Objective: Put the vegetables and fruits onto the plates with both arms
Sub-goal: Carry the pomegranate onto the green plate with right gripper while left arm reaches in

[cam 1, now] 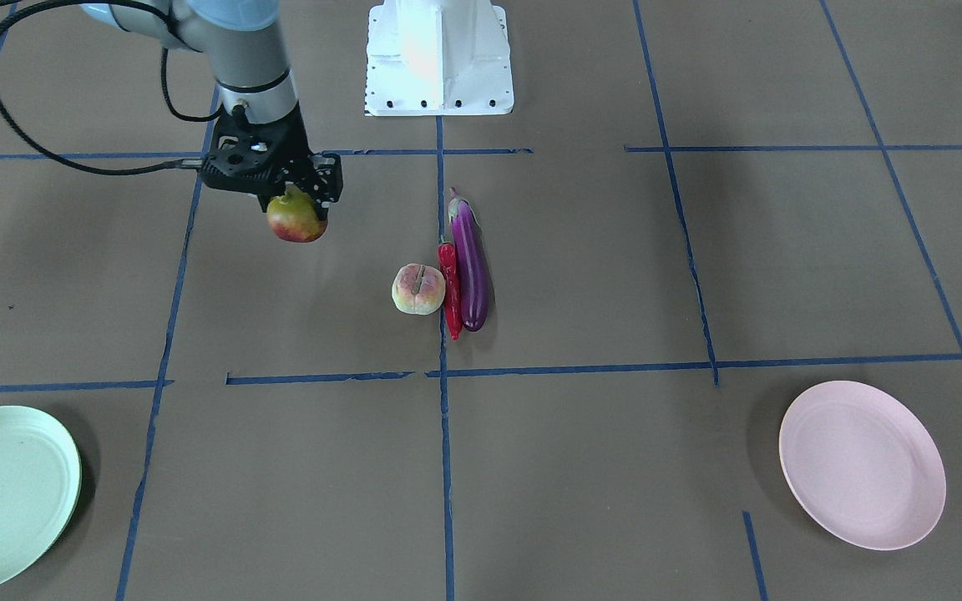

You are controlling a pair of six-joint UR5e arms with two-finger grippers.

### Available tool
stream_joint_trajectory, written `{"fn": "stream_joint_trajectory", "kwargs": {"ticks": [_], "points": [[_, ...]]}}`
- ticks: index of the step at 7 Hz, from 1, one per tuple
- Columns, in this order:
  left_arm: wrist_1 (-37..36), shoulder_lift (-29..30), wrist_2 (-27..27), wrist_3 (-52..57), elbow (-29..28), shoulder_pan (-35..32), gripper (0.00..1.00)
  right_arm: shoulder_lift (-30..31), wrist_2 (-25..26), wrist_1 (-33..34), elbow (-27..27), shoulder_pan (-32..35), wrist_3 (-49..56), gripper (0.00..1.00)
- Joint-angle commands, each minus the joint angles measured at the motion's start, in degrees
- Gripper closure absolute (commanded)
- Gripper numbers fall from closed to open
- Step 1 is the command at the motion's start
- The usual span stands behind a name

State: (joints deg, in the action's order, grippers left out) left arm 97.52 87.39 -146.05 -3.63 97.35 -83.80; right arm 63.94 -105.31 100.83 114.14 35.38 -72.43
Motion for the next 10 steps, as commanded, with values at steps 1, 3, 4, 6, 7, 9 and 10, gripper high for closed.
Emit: {"fn": "stream_joint_trajectory", "kwargs": {"ticks": [1,3,4,6,7,9,10], "points": [[17.0,0.3,0.1,-20.9,0.0,8.3,0.0,1.0,-3.2,-0.6,-8.2,13.2,19.4,1.0],[26.6,5.5,0.3,-40.3,0.0,16.6,0.0,0.7,-3.2,-3.8,-19.0,22.0,34.7,1.0],[26.8,9.3,0.8,-47.4,0.2,22.2,0.0,0.6,-3.3,-11.7,-26.3,24.6,38.5,1.0],[26.8,15.8,8.6,-58.6,1.0,32.0,0.0,0.4,-3.3,-24.7,-39.1,28.8,45.2,1.0],[26.7,18.1,14.8,-63.3,1.1,38.1,0.0,0.1,-3.1,-25.3,-40.8,28.9,45.7,1.0],[21.4,26.5,26.2,-70.5,0.1,48.2,0.0,-2.5,-2.9,-25.5,-44.3,28.7,45.8,0.98],[14.2,31.2,33.0,-70.7,0.2,52.0,0.0,-2.7,-3.0,-25.5,-44.0,28.6,45.6,0.47]]}}
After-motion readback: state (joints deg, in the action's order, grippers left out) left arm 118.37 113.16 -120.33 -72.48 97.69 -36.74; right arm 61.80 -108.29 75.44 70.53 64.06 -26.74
